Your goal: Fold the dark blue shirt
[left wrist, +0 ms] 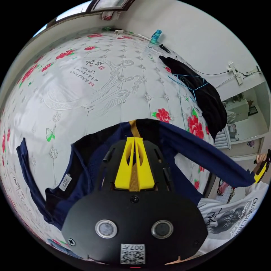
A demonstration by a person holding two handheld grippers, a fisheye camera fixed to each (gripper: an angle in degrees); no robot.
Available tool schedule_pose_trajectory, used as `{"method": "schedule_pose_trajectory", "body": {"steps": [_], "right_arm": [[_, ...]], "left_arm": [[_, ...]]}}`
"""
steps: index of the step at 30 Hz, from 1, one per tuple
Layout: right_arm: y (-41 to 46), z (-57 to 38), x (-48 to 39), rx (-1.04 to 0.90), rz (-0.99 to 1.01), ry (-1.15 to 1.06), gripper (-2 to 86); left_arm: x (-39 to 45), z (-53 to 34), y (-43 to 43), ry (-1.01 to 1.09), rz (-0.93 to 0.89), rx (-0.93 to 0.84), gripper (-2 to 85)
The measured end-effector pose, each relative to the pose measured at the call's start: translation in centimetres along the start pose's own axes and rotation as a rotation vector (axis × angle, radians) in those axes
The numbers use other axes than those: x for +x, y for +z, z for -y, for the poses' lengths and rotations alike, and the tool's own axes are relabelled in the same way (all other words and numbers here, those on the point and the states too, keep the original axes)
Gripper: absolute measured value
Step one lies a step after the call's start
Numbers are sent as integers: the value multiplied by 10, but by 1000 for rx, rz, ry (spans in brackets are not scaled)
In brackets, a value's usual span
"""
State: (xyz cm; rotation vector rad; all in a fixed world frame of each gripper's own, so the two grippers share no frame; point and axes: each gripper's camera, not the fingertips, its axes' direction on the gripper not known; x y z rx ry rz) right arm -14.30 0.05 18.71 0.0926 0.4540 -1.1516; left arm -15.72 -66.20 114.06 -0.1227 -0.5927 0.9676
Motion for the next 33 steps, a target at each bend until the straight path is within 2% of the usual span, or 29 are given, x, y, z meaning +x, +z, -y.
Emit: {"method": "schedule_pose_trajectory", "body": {"steps": [4,7,9,14,17,21,26,29,33], "right_arm": [[119,18,-44,-190,217,-4,0],[223,8,-76,-401,211,22,0],[257,3,-99,-447,138,20,0],[295,-6,-143,-356,41,81,3],[307,-17,-158,-264,161,129,11],[305,-37,-168,-198,237,211,24],[256,-104,-136,48,120,516,29],[265,-134,-120,60,137,621,27],[277,-141,-120,66,150,632,18]], "left_arm": [[16,-73,-31,-22,-84,61,-10],[30,-144,-37,-52,-159,71,-10],[43,-190,-37,-64,-192,63,-10],[108,-312,-23,-52,-182,-2,-10],[150,-355,-10,-12,-202,-33,-10],[188,-384,7,26,-228,-79,-10],[229,-403,32,101,-286,-149,-10],[248,-406,45,132,-273,-194,-10],[269,-408,60,167,-247,-247,-10]]}}
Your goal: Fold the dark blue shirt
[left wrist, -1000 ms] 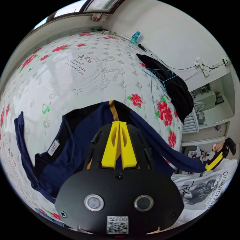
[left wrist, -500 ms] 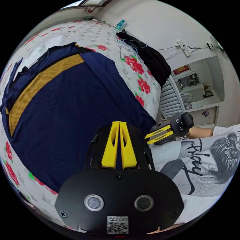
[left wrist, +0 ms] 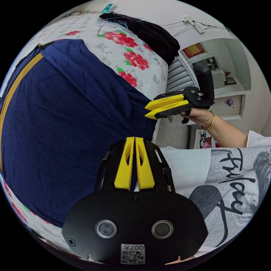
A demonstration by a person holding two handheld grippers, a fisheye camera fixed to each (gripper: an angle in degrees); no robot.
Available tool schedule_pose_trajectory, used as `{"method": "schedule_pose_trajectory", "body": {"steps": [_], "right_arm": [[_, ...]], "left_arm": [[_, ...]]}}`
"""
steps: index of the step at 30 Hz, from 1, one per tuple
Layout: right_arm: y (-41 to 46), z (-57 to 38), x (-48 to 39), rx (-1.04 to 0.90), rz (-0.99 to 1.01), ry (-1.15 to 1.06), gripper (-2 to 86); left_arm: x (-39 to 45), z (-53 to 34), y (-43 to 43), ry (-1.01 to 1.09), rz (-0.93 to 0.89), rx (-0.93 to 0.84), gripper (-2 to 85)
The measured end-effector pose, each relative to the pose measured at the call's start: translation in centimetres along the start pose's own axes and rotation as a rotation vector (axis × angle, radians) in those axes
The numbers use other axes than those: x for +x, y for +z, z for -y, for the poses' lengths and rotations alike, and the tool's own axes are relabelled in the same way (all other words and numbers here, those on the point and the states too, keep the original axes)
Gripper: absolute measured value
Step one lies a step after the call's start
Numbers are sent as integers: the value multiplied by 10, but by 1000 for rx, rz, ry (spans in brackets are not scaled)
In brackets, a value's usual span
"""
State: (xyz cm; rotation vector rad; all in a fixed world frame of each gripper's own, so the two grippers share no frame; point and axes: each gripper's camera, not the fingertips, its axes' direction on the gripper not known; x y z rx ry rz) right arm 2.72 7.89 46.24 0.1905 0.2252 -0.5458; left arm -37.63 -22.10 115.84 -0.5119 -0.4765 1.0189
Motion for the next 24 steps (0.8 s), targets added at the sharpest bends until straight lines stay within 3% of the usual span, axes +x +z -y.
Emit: {"method": "schedule_pose_trajectory", "body": {"steps": [11,18,24], "right_arm": [[-50,-49,6,110,47,40,-1],[-23,-64,49,81,160,162,1],[-27,-74,45,40,121,105,14]], "left_arm": [[41,6,22,31,73,-71,-10],[51,2,34,-15,6,-52,-10],[66,3,35,-3,24,-60,-10]]}}
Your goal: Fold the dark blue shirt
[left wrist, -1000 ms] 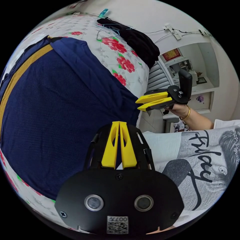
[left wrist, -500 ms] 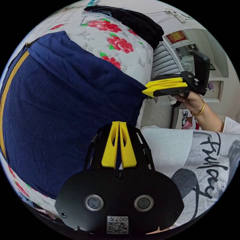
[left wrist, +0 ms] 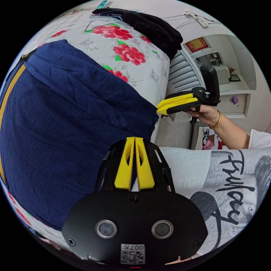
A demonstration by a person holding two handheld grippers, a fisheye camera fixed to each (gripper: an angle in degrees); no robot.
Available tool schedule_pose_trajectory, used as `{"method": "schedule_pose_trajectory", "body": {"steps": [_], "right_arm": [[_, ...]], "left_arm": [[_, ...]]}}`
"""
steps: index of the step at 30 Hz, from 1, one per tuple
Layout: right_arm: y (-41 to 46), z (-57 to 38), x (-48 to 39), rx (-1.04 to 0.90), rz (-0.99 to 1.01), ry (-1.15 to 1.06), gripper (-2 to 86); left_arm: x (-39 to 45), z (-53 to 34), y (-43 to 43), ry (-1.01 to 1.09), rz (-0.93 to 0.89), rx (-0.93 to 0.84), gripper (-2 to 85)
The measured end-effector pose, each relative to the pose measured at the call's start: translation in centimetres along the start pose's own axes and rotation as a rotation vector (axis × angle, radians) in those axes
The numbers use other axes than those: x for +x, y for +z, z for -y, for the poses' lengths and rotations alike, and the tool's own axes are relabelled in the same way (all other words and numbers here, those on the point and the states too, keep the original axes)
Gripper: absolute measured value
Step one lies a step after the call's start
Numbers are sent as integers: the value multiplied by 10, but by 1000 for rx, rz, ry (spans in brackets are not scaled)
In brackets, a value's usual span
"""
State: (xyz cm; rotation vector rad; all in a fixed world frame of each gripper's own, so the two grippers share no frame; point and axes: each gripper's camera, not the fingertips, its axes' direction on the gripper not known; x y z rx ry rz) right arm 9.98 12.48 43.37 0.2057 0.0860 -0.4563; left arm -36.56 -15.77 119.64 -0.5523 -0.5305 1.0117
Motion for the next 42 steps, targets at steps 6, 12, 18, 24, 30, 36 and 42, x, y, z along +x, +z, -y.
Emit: {"method": "schedule_pose_trajectory", "body": {"steps": [6,12,18,24,30,36,42], "right_arm": [[-21,15,-57,78,-143,-212,31],[53,55,-133,-64,-172,-517,32],[107,56,-152,-166,-420,-585,19],[109,63,-173,-162,-458,-631,1],[132,71,-161,-214,-373,-636,1],[91,96,-153,-120,-234,-653,12],[53,199,-149,54,6,-633,10]], "left_arm": [[11,-17,-1,-27,-11,-3,-10],[18,-53,-22,-95,56,46,-10],[22,-99,-47,-177,90,104,-10],[30,-132,-65,-255,122,179,-10],[37,-169,-84,-331,153,229,-10],[37,-227,-120,-480,178,335,-10],[8,-303,-172,-707,252,493,-10]]}}
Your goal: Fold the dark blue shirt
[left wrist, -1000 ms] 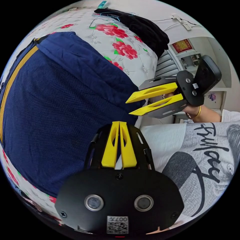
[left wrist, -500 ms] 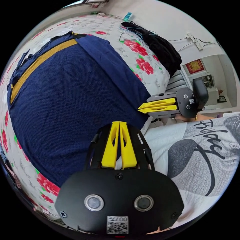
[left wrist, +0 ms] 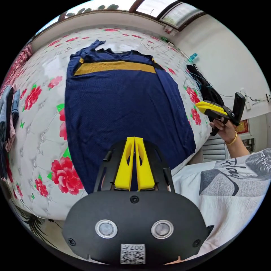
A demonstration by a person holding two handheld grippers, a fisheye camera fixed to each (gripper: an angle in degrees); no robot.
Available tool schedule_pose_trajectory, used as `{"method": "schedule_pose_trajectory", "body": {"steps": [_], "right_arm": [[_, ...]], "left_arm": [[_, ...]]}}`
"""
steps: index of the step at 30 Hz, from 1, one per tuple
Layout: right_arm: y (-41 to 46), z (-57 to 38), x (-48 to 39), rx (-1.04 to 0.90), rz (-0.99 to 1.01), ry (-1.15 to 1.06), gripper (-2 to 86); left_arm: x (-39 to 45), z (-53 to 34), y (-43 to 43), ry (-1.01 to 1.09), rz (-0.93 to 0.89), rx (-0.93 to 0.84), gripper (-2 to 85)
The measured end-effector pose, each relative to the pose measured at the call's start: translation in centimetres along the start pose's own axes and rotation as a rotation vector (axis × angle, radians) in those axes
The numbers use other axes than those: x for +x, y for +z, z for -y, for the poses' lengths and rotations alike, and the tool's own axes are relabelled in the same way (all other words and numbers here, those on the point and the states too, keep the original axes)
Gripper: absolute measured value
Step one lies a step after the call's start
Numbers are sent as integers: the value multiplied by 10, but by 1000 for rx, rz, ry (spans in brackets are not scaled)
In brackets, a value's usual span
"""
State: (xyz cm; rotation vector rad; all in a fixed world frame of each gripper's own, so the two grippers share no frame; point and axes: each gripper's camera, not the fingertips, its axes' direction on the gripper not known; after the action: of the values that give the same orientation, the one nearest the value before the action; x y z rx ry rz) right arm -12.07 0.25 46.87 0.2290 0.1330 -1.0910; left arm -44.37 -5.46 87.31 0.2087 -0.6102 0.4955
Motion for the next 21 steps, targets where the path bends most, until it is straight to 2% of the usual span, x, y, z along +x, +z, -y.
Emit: {"method": "schedule_pose_trajectory", "body": {"steps": [7,14,21], "right_arm": [[46,185,82,54,-69,-59,42],[163,399,221,44,-64,95,100],[276,517,341,-49,-187,288,106]], "left_arm": [[-95,18,-45,-102,18,102,-10],[-170,31,-66,-122,29,158,-10],[-212,25,-80,-183,42,243,-10]]}}
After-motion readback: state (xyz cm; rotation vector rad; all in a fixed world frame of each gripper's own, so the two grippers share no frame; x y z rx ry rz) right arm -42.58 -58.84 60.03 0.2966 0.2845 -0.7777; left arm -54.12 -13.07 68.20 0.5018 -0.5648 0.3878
